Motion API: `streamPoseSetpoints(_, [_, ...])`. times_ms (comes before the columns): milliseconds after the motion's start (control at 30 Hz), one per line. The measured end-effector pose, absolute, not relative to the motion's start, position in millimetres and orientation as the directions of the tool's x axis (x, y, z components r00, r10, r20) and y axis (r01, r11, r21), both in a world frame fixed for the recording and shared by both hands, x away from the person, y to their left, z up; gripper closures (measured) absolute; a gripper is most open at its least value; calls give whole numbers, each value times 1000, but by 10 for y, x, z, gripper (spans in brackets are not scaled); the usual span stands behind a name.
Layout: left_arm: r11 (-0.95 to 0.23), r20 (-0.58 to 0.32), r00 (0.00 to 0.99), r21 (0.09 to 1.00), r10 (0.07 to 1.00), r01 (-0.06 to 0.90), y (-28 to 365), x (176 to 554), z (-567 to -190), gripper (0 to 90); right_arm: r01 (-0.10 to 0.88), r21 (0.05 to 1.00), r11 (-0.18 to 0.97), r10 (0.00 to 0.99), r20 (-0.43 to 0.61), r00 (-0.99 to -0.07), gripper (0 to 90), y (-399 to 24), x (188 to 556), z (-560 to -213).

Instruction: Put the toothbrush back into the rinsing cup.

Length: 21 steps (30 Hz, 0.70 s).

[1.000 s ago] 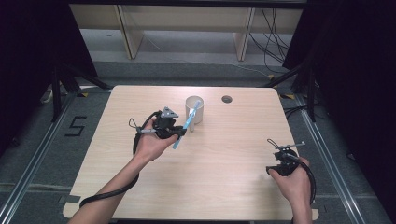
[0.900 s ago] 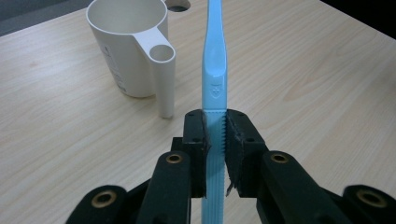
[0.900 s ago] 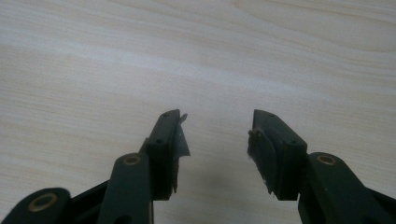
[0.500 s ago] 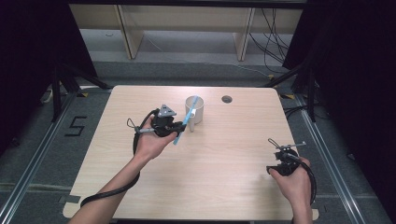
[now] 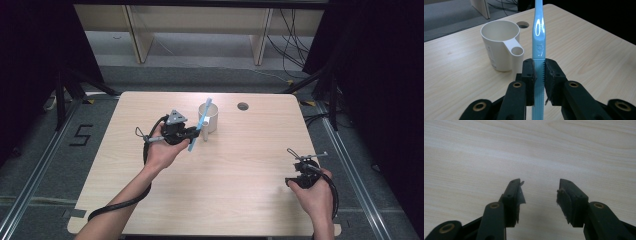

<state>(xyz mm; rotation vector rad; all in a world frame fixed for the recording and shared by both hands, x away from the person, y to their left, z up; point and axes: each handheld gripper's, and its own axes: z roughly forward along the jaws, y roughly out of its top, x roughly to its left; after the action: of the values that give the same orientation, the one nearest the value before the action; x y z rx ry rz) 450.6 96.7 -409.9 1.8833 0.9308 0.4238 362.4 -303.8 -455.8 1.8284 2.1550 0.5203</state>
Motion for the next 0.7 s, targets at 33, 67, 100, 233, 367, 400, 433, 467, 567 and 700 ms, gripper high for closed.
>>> streamPoseSetpoints(33, [-248, -99, 648, 872, 755, 422, 968, 4510, -4101, 786, 886, 440, 143, 986, 19, -168, 539, -3040, 3624, -4557])
streamPoseSetpoints(67, [-243, -101, 647, 874, 756, 421, 969, 4514, -4103, 786, 887, 439, 142, 986, 20, -168, 538, -3039, 3624, -4554])
streamPoseSetpoints(100, [-243, -101, 647, 874, 756, 421, 969, 4514, -4103, 786, 887, 439, 142, 986, 20, -168, 538, -3039, 3624, -4554])
streamPoseSetpoints(233, [-243, -93, 644, 877, 759, 413, 974, 4528, -4114, 786, 881, 452, 142, 987, 8, -163, 539, -3038, 3624, -4553])
streamPoseSetpoints(367, [-232, -91, 641, 886, 762, 402, 974, 4535, -4131, 786, 888, 442, 125, 987, 33, -156, 539, -3035, 3625, -4557])
streamPoseSetpoints(400, [-232, -89, 640, 887, 763, 399, 972, 4533, -4132, 786, 886, 443, 136, 986, 27, -165, 539, -3046, 3623, -4556])
streamPoseSetpoints(433, [-232, -89, 640, 887, 763, 399, 972, 4533, -4132, 786, 886, 443, 136, 986, 27, -165, 539, -3046, 3623, -4556])
streamPoseSetpoints(467, [-225, -86, 638, 893, 765, 390, 968, 4536, -4134, 786, 892, 437, 113, 989, 36, -143, 539, -3034, 3617, -4555])
streamPoseSetpoints(567, [-220, -87, 639, 896, 764, 385, 965, 4541, -4132, 786, 883, 448, 138, 985, 30, -169, 539, -3055, 3639, -4585])
streamPoseSetpoints(700, [-209, -82, 641, 907, 763, 365, 957, 4554, -4106, 786, 882, 447, 151, 984, 16, -177, 539, -3060, 3638, -4586])
